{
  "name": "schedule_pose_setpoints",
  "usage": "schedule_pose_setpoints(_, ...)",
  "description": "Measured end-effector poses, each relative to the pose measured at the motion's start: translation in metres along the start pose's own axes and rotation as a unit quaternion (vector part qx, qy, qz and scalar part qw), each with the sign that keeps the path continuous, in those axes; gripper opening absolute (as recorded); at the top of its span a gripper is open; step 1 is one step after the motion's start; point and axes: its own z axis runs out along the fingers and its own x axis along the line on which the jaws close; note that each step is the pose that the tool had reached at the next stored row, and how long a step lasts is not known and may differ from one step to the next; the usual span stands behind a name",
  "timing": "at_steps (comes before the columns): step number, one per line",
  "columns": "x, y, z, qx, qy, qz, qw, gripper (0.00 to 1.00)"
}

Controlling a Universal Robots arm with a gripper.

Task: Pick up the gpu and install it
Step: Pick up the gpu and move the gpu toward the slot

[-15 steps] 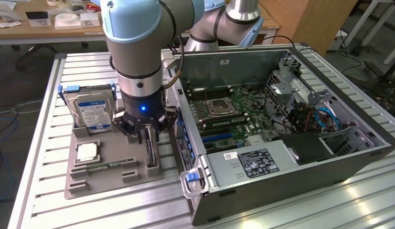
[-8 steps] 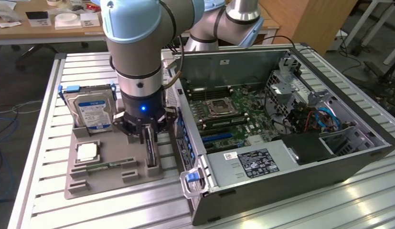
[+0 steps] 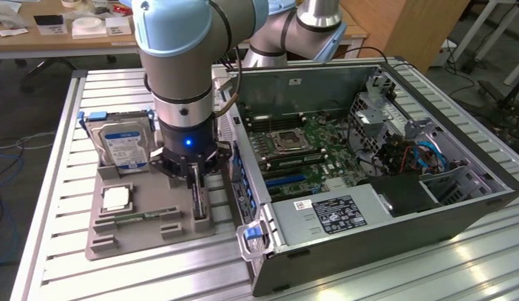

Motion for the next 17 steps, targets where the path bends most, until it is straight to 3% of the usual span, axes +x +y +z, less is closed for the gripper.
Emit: schedule_pose_setpoints(17,-0.0001,0.0,0.0001,-0.0004,0.0008,-0.016,0.9999,0.27)
